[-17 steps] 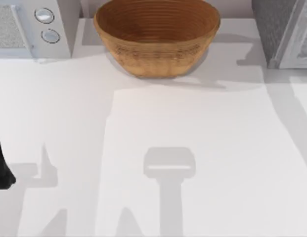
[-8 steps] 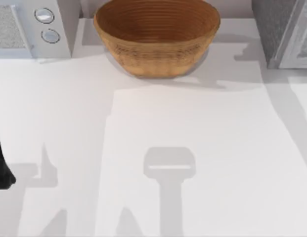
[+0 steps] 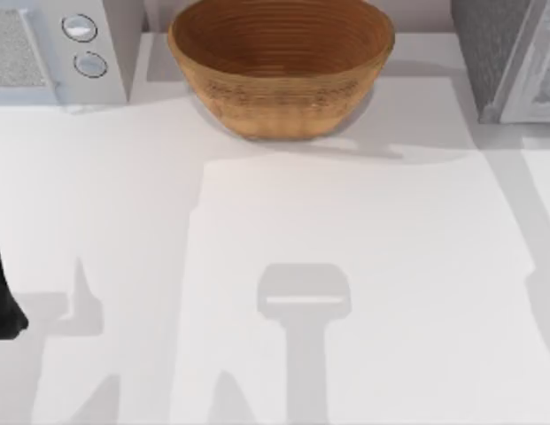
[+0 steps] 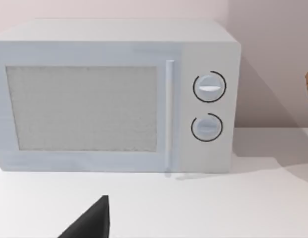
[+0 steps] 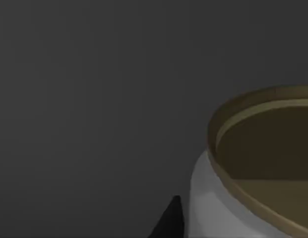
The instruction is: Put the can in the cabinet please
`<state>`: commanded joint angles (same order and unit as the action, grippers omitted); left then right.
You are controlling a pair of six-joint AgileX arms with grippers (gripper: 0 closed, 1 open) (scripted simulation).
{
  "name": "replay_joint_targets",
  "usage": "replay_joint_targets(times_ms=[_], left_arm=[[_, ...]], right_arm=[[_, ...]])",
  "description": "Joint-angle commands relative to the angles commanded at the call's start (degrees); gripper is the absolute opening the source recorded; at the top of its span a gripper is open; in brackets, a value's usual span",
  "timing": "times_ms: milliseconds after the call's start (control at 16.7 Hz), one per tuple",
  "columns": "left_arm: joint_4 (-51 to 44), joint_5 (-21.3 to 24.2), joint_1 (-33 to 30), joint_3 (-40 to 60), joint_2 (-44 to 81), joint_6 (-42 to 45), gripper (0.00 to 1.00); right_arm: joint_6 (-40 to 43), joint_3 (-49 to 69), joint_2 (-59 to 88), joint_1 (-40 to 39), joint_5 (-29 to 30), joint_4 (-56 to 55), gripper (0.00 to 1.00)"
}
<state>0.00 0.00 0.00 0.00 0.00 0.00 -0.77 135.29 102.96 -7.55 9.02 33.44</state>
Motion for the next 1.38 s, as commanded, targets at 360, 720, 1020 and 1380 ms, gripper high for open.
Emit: replay_joint_targets(times_ms=[360,720,1020,1380], left_arm=[[0.00,0.00,0.00,0.00,0.00,0.00,1.00],[0.00,0.00,0.00,0.00,0.00,0.00,1.00],[0.00,0.00,0.00,0.00,0.00,0.00,1.00],[0.00,0.00,0.00,0.00,0.00,0.00,1.00]], right_arm=[[-0.22,20.68,14.65,1.68,-1.63,4.85,0.00],[-0.24,23.44,16.83,1.98,-2.00,5.56,0.00],[-0.24,23.44,16.83,1.98,-2.00,5.56,0.30],[-0.24,23.44,16.83,1.98,-2.00,5.56,0.75]])
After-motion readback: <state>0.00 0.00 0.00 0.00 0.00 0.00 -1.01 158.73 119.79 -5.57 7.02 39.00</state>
